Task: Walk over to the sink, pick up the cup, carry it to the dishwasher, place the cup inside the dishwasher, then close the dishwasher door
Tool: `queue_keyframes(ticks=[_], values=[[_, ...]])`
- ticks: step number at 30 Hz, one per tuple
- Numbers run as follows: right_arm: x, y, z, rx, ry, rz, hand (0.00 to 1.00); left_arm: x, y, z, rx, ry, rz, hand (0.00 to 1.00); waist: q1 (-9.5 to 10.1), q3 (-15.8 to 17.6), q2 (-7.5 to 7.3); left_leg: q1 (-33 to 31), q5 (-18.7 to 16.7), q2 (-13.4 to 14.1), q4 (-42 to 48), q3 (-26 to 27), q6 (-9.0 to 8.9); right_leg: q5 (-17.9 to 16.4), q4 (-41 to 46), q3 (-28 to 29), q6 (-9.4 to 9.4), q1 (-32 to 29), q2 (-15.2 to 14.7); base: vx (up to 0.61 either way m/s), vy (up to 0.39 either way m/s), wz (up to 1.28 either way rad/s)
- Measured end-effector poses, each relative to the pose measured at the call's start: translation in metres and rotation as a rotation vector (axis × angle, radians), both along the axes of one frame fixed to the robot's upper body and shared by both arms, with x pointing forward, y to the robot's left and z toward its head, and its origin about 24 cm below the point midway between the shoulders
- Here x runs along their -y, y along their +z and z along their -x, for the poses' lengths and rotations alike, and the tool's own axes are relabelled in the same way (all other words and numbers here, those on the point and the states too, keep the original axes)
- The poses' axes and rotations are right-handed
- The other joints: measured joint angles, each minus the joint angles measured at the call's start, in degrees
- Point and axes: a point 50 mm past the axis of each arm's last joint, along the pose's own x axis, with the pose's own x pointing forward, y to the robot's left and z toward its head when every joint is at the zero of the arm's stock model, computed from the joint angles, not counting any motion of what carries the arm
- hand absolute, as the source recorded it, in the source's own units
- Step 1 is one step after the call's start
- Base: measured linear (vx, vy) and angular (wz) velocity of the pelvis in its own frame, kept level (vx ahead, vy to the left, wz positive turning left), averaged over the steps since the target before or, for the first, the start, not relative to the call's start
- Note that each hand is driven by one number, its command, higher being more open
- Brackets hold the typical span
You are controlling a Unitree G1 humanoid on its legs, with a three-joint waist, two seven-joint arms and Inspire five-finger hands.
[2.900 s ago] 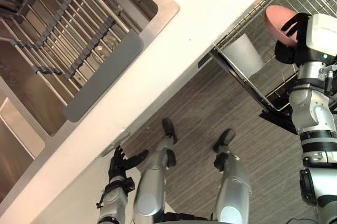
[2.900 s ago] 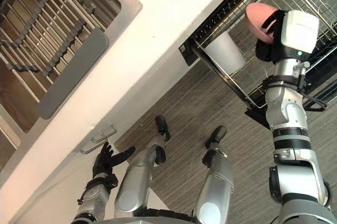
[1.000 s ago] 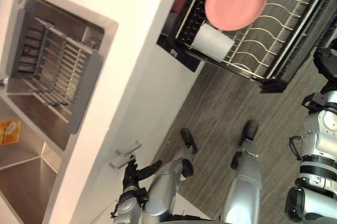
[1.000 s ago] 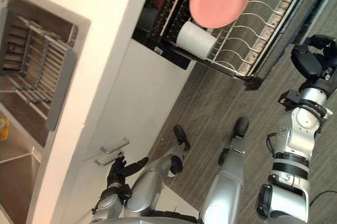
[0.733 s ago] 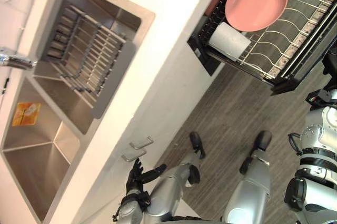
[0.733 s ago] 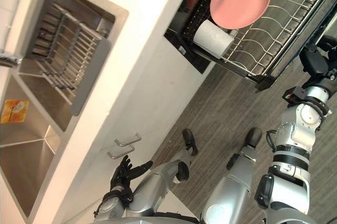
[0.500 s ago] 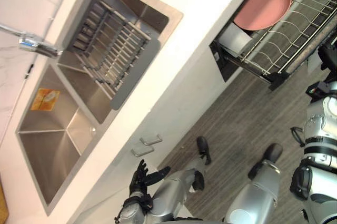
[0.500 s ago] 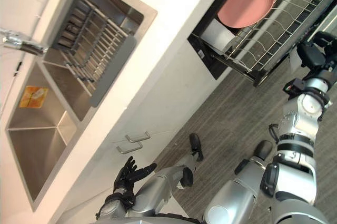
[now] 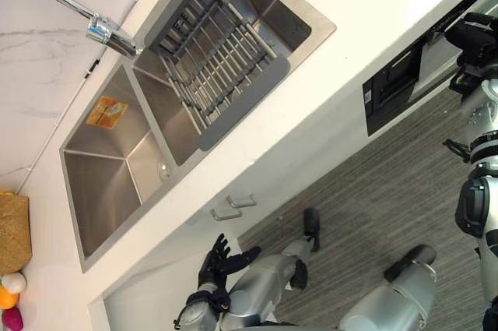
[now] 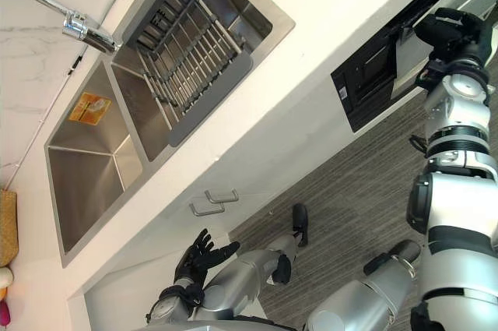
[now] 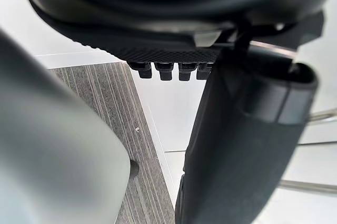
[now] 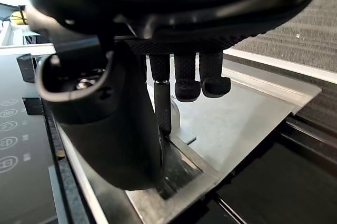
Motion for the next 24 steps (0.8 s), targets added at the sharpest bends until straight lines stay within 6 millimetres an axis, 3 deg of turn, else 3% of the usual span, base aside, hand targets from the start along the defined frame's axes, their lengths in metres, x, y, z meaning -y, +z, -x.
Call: queue_keyframes(ticks=[6, 8, 12, 13, 14, 16, 17, 20, 22, 23, 24], values=[[-0.002, -0.004, -0.002, 0.026, 0.029, -0.099, 1.0, 0.0, 0.001, 0.0, 0.011, -0.003, 0.003, 1.0, 0.12, 0.2, -0.31, 0.0, -0.1, 0.6, 0.0, 0.2, -0.16, -0.2, -0.6, 0.0, -0.31, 0.0, 0.7, -0.04, -0.007, -0.03], [-0.006, -0.018, -0.004, 0.08, 0.094, -0.229, 1.0, -0.001, 0.001, 0.0, 0.021, 0.001, -0.002, 1.0, 0.11, 0.5, -0.6, 0.0, -0.3, 1.5, 0.1, 0.6, -0.39, -0.1, -1.4, 0.1, -0.65, 0.0, 2.0, -0.05, -0.027, -0.17], [-0.012, -0.075, 0.007, 0.196, 0.139, -0.4, 1.0, -0.002, 0.001, -0.002, 0.041, 0.026, 0.044, 1.0, -0.48, 1.4, -1.88, 0.0, -0.8, 3.5, 0.2, 1.2, -1.16, 0.0, -2.5, 0.3, -0.95, 0.0, 4.4, -0.01, -0.07, -0.18], [-0.012, -0.1, 0.016, 0.18, 0.124, -0.411, 1.0, -0.005, 0.002, -0.003, 0.055, 0.027, 0.071, 1.0, -0.79, 2.0, -2.64, 0.0, -1.1, 4.2, 0.2, 1.6, -1.48, 0.1, -3.0, 0.4, -1.1, 0.0, 5.3, 0.03, -0.068, -0.24], [-0.015, -0.129, 0.026, 0.141, 0.119, -0.42, 1.0, -0.011, 0.003, -0.005, 0.074, 0.03, 0.089, 1.0, -1.5, 3.0, -3.94, 0.0, -1.5, 4.8, 0.5, 2.0, -1.96, 0.2, -3.4, 0.8, -1.21, 0.1, 6.1, 0.04, -0.064, -0.23], [-0.021, -0.164, 0.039, 0.067, 0.114, -0.425, 1.0, -0.02, 0.004, -0.008, 0.094, 0.026, 0.089, 1.0, -2.77, 4.5, -6.1, -0.3, -2.5, 5.7, 1.6, 2.4, -2.39, 0.4, -4.3, 0.9, -1.43, 0.4, 7.2, 0.06, -0.048, -0.23], [-0.022, -0.196, 0.057, -0.001, 0.082, -0.452, 1.0, -0.03, 0.006, -0.014, 0.102, 0.026, 0.092, 1.0, -3.55, 5.8, -8.25, -1.2, -4.2, 6.6, 4.2, 2.8, -2.67, 0.7, -5.5, 0.9, -1.57, 1.1, 8.3, 0.05, -0.036, -0.24], [-0.022, -0.244, 0.094, -0.068, 0.002, -0.518, 1.0, -0.044, 0.006, -0.016, 0.081, 0.052, 0.119, 1.0, -4.11, 5.9, -11.73, -2.5, -7.7, 8.1, 9.0, 3.4, -2.95, 1.4, -7.3, 0.9, -1.75, 2.4, 10.0, 0.08, -0.019, -0.23], [-0.026, -0.276, 0.123, -0.122, -0.053, -0.547, 1.0, -0.053, 0.005, -0.015, 0.076, 0.09, 0.123, 1.0, -4.33, 5.6, -14.03, -2.7, -12.4, 10.0, 15.4, 3.8, -3.14, 2.8, -7.0, 1.9, -3.46, 4.2, 11.5, 0.1, 0.014, -0.36], [-0.028, -0.289, 0.137, -0.147, -0.071, -0.555, 1.0, -0.057, 0.005, -0.014, 0.073, 0.113, 0.12, 1.0, -4.31, 4.8, -14.45, -2.6, -15.1, 11.5, 18.4, 4.0, -3.08, 4.3, -5.9, 3.4, -5.73, 4.6, 12.9, 0.1, 0.096, -0.4], [-0.033, -0.303, 0.151, -0.182, -0.078, -0.564, 1.0, -0.062, 0.003, -0.01, 0.056, 0.131, 0.112, 1.0, -4.4, 3.7, -15.78, -1.6, -16.7, 11.8, 19.3, 4.0, -2.99, 5.3, -5.5, 5.2, -7.27, 5.2, 13.8, 0.1, 0.109, -0.29]])
